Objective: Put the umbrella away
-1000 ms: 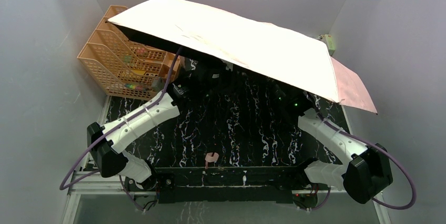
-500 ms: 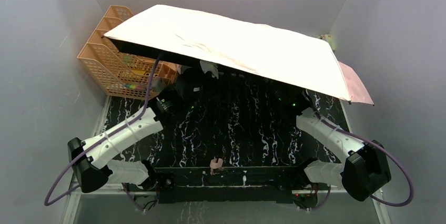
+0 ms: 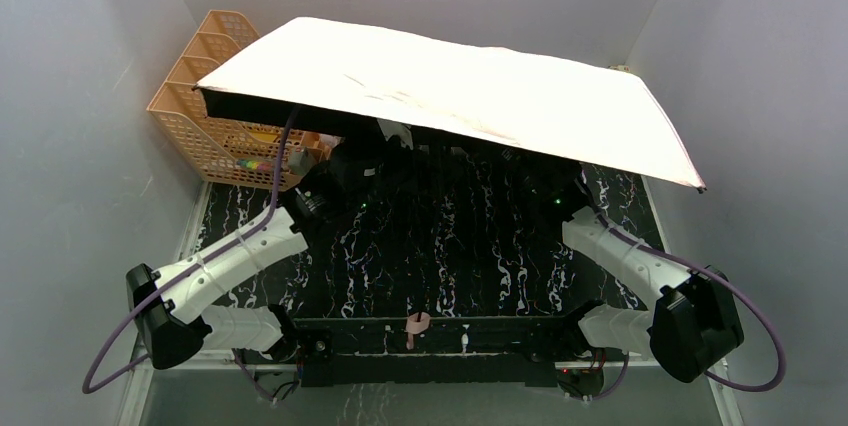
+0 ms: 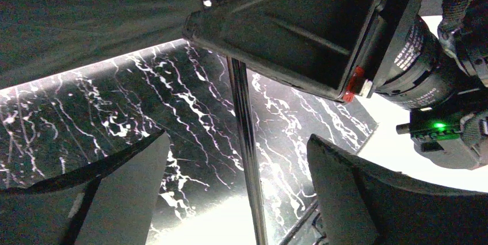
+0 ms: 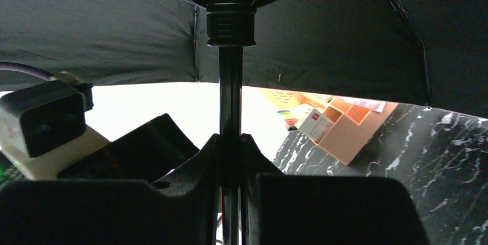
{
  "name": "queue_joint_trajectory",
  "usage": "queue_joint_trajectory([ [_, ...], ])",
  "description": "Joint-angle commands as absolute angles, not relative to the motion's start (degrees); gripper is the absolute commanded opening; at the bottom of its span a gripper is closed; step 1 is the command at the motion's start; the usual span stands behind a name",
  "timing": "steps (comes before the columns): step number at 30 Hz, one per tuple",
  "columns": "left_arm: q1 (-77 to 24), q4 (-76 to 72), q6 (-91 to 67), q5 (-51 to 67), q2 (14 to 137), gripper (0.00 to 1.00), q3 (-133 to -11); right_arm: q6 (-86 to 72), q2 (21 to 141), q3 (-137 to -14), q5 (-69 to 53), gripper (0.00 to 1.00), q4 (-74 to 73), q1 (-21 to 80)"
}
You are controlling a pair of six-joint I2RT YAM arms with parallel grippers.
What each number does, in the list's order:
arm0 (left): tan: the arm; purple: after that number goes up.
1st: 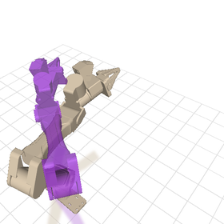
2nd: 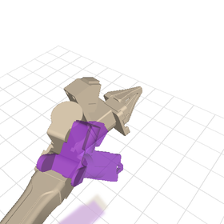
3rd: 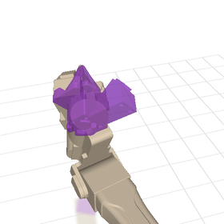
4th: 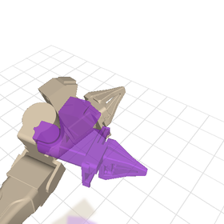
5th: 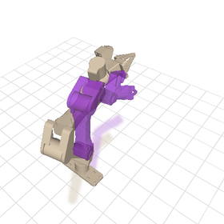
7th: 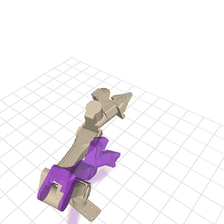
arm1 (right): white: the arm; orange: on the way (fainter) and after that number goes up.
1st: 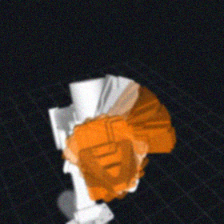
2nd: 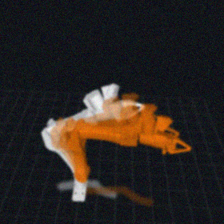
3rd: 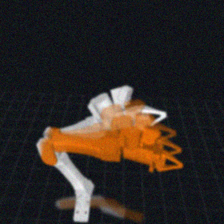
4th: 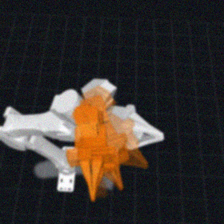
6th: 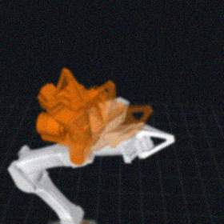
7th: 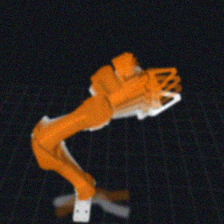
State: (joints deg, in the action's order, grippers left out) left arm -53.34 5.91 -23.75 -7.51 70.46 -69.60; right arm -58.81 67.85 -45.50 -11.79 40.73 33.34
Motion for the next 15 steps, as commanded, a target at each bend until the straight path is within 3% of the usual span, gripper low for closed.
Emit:
queue_joint_trajectory([
  [1, -53.5, -0.6, -25.8, -5.8, 66.6, 0.9, -66.3, -63.8, 67.1, -46.1, -14.0, 0.0, 52.7, 33.1],
  [5, -53.4, -5.9, -25.2, -4.9, 65.3, 0.94, -63.9, -65.8, 66.8, -45.8, -14.5, 0.0, 54.4, 33.2],
  [15, -53.4, -2.7, -27.1, -5.2, 65.9, 0.96, -65.5, -68.2, 65.8, -45.0, -14.0, 0.0, 55.6, 33.1],
])
